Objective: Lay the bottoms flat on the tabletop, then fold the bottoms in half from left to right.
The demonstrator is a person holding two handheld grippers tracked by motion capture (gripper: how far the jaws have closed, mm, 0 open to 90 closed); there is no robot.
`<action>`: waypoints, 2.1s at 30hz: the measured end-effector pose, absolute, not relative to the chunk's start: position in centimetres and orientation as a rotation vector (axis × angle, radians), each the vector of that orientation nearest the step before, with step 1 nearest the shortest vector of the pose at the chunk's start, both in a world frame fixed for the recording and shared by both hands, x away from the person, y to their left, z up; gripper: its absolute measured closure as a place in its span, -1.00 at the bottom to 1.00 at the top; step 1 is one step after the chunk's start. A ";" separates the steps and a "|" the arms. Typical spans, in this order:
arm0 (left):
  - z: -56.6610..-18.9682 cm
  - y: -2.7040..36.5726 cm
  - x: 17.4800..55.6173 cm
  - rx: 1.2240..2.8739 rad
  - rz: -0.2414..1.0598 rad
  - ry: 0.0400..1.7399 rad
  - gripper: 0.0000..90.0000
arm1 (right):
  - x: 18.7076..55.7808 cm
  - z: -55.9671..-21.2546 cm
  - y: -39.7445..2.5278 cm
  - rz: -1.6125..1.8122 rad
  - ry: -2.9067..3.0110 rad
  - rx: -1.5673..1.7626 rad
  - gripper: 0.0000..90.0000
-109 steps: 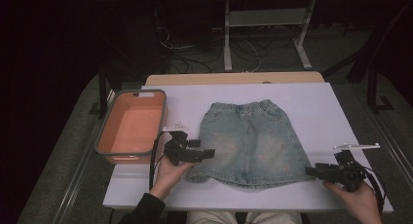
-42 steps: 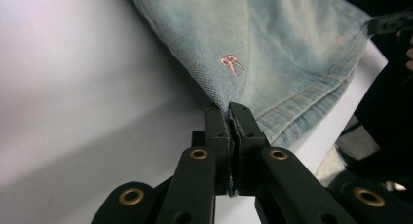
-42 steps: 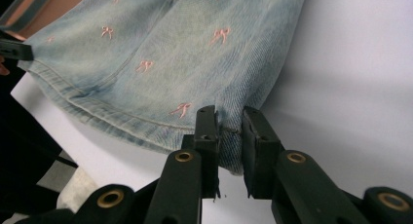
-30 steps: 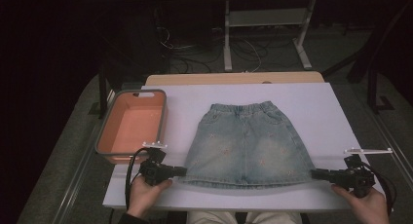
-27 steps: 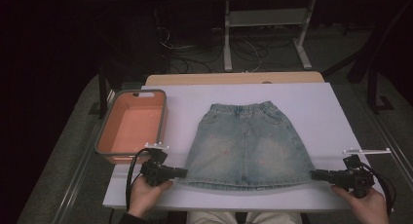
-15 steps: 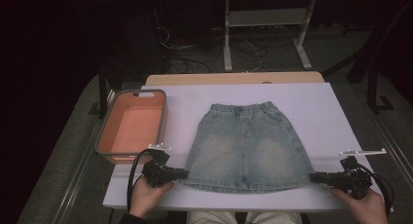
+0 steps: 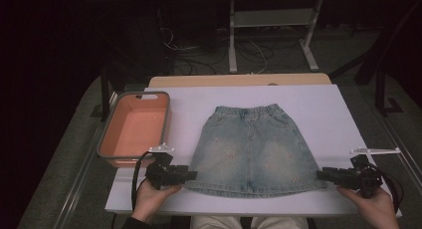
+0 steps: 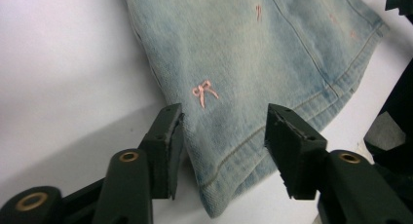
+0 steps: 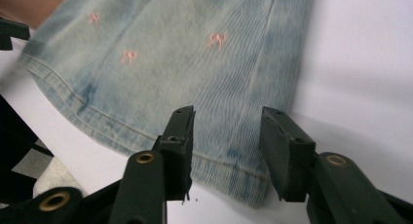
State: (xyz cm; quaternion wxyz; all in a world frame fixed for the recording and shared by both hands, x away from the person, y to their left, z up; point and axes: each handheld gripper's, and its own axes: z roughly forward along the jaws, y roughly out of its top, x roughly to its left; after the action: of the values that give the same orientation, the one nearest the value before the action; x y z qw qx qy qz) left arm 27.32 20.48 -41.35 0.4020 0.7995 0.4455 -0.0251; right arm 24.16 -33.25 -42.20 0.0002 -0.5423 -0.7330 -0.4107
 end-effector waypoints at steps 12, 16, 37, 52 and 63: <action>-40.2 19.9 27.2 1.986 -0.041 1.066 -0.16 | 26.7 -40.7 -31.4 -1.345 -2.368 -1.597 -0.39; -39.6 19.8 27.3 1.968 -0.035 1.059 -0.20 | 27.7 -40.0 -30.3 -1.402 -2.397 -1.542 -0.58; -41.1 20.4 26.6 1.886 -0.026 1.112 -0.42 | 33.0 -36.0 -24.3 -1.431 -2.591 -1.296 -0.69; -42.2 21.1 26.2 1.899 -0.048 1.206 -0.41 | 35.3 -35.7 -20.3 -1.494 -2.582 -1.216 -0.69; -42.9 21.5 26.5 1.932 -0.088 1.274 -0.26 | 37.5 -35.8 -17.8 -1.480 -2.601 -1.195 -0.69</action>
State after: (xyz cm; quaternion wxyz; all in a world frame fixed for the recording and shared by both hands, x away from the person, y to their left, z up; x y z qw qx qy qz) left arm 26.47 21.46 -42.92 0.4011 0.7642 0.5039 -0.0349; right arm 37.47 -17.80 -35.83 -0.0405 -0.3705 -0.8065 -0.4590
